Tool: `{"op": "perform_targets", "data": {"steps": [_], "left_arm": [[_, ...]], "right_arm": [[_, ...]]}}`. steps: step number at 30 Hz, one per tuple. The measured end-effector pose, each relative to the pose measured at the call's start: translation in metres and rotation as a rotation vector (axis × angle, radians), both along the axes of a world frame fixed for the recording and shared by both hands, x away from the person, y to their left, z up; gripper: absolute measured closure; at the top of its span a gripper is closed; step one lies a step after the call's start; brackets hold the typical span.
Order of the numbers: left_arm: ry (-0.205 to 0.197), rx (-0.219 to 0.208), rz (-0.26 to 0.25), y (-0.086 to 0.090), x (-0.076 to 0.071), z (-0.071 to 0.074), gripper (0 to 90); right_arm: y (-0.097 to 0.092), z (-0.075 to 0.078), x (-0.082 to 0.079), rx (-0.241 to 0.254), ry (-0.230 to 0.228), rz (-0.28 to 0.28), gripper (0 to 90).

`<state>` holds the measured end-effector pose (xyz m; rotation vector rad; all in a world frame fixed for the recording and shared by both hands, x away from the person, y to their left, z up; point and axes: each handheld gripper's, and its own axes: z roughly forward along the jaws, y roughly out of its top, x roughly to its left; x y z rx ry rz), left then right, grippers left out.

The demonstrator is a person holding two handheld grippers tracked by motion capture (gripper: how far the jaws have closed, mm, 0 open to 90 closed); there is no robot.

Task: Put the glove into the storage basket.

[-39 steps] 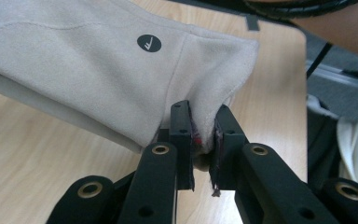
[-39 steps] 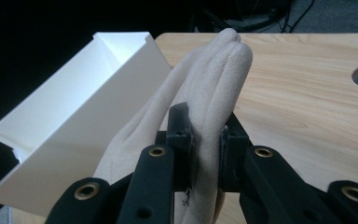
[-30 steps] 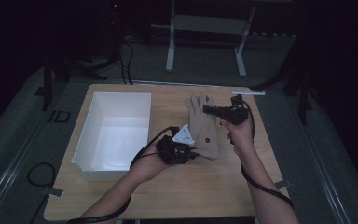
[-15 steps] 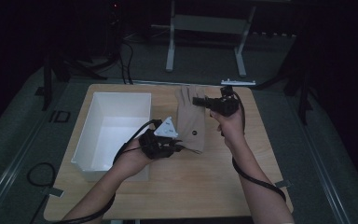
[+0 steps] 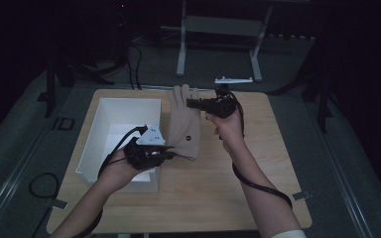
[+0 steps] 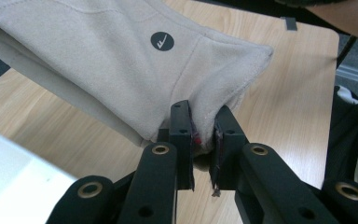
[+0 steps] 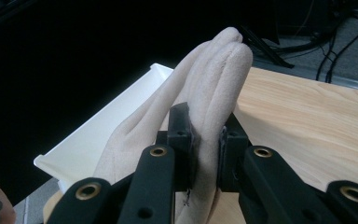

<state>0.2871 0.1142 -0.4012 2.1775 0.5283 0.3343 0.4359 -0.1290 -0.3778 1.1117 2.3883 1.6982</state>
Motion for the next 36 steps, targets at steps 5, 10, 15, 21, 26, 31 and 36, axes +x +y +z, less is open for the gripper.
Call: {"op": "perform_targets", "data": {"steps": [5,10,15,21,26,31,36], "left_arm": [[-0.009,-0.011,0.020,0.015,-0.003,0.005,81.9],[-0.014,-0.025,0.054,0.032,-0.006,0.005,81.9],[-0.011,-0.038,0.080,0.049,-0.007,0.003,81.9],[-0.013,-0.049,0.121,0.067,-0.010,-0.001,81.9],[-0.016,-0.052,0.154,0.084,-0.013,-0.007,81.9],[-0.001,-0.061,0.183,0.098,-0.016,-0.014,82.0],[0.011,-0.053,0.216,0.111,-0.019,-0.020,82.1]], "right_arm": [[0.017,0.005,0.001,-0.005,-0.007,0.010,79.5],[0.033,0.008,0.001,-0.009,-0.010,0.024,79.5],[0.051,0.009,0.002,-0.019,-0.011,0.036,79.5],[0.073,0.008,0.004,-0.025,-0.007,0.051,79.5],[0.094,0.007,0.006,-0.047,-0.008,0.061,79.4],[0.114,0.003,0.007,-0.065,-0.008,0.075,79.5],[0.135,-0.002,0.009,-0.076,0.004,0.094,79.5]]}}
